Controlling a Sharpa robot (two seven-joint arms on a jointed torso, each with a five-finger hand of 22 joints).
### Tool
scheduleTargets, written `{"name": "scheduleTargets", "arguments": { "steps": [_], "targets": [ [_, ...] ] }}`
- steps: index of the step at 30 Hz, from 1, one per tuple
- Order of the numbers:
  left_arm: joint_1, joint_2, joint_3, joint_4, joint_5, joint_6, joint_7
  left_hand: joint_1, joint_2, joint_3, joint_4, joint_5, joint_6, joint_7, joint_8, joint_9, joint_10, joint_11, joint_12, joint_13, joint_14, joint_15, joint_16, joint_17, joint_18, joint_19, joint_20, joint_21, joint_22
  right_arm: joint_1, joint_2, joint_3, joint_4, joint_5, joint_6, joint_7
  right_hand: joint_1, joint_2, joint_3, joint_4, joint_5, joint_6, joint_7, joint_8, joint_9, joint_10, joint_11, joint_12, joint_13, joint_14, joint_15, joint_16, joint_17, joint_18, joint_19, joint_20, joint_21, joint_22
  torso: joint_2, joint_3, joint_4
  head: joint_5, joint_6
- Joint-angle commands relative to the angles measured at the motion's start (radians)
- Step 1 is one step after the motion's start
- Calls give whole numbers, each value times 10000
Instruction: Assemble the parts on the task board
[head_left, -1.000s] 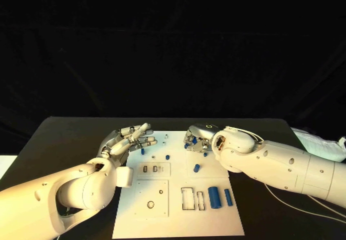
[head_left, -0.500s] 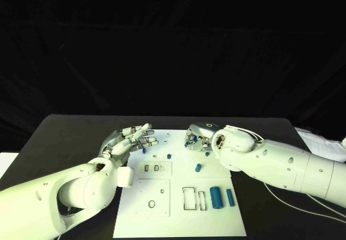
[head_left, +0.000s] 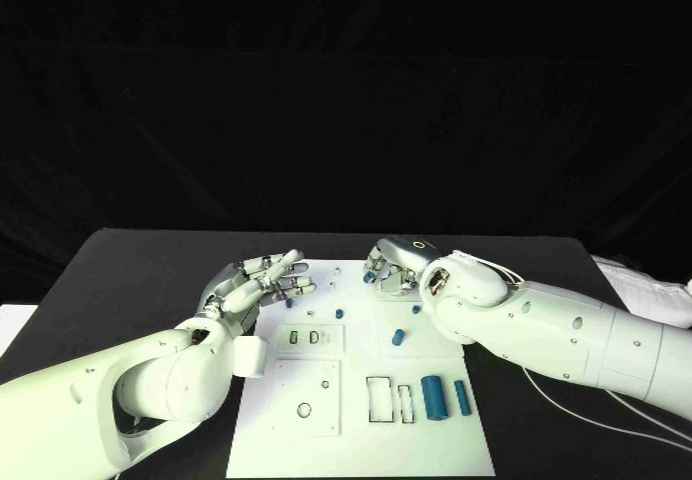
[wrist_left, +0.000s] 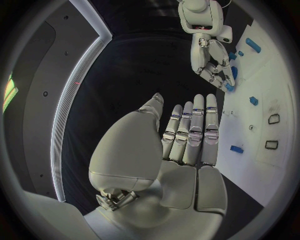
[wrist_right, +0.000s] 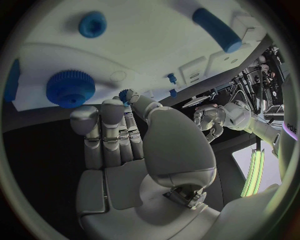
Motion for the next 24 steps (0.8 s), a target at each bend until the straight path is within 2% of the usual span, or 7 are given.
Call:
{"name": "scheduleTargets", "arguments": {
  "steps": [1,6,15,21,24],
  "targets": [
    [13,-2,10,57,31,218,25,0,83,-8,-79,20,-89,-8,-58,-6,-79,-13,-69,-12,-24,-6,-20,16,112,73,-10,-50,-13,63,163,28,-140,-150,-976,-151,180,93,79,-1,24,66,4,-14,170,88,1,-1,9,146,-64,50,18,-107,45,-1,69,32,28,-19,28,0,23],
    [13,-25,10,101,33,222,19,11,89,-7,-95,20,-94,-7,-61,-6,-86,-12,-71,-13,-22,-6,-20,22,113,79,-11,-54,-16,180,477,43,-462,-144,-1080,-164,168,57,123,12,19,49,16,-35,173,60,15,-22,0,135,-55,79,31,-111,40,4,104,66,61,-36,77,-19,37],
    [15,-71,10,172,34,231,15,20,93,-7,-109,19,-98,-7,-63,-6,-92,-12,-72,-14,-21,-7,-20,27,113,83,-11,-58,-19,288,1002,49,-843,-113,-970,-53,104,-23,157,64,9,23,32,-71,178,10,37,-35,-8,117,-35,150,83,-123,37,21,174,149,124,-62,177,-90,21],
    [19,-76,11,205,34,235,13,20,93,-7,-109,19,-98,-7,-63,-6,-92,-12,-72,-14,-21,-7,-20,27,113,83,-11,-58,-19,411,1272,36,-1104,-90,-674,0,80,-49,177,91,16,4,40,-92,179,-16,46,-36,-9,128,-27,273,216,-130,42,29,214,200,144,-98,230,-126,-15],
    [22,-78,11,211,34,233,11,20,93,-7,-109,19,-98,-7,-63,-6,-92,-12,-72,-14,-21,-7,-20,27,113,83,-11,-58,-19,430,1375,17,-1175,-87,-477,30,70,-58,183,102,22,1,41,-98,180,-23,48,-35,-9,134,-24,316,260,-133,47,32,232,223,167,-91,224,-102,-48]
  ]
}}
